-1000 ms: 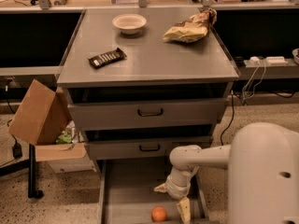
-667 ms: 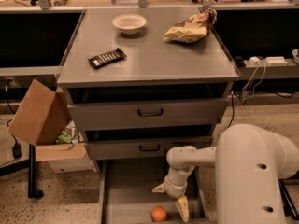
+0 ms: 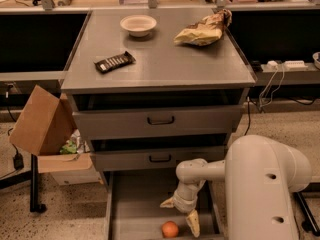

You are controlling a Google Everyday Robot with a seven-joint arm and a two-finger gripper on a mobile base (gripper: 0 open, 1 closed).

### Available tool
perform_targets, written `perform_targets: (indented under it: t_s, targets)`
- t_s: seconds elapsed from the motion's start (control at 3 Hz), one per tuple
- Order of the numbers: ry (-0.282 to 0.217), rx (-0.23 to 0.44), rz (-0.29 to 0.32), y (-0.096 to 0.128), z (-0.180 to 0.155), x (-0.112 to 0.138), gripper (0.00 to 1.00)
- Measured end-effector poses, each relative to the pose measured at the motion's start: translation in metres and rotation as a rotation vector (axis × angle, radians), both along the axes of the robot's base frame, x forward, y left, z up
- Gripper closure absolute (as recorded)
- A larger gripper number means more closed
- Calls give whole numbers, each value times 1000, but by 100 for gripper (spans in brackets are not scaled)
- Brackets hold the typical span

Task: Pick orange from bottom drawer and place on counter

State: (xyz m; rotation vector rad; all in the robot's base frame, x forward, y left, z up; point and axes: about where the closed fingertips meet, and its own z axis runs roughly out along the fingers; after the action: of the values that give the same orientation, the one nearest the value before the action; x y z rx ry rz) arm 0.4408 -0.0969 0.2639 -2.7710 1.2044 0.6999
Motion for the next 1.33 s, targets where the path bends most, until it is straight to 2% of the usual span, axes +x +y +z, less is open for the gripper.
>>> perform_targets:
  t_s: [0.33,0.67,1.0,1.33]
  targets:
    - [-78,16,66,2,-21,11,0]
    - [-169,41,159,6,-45,20,0]
    - [-221,59,236,12,-64,27,0]
    - [-233,96,282,18,-82,31,0]
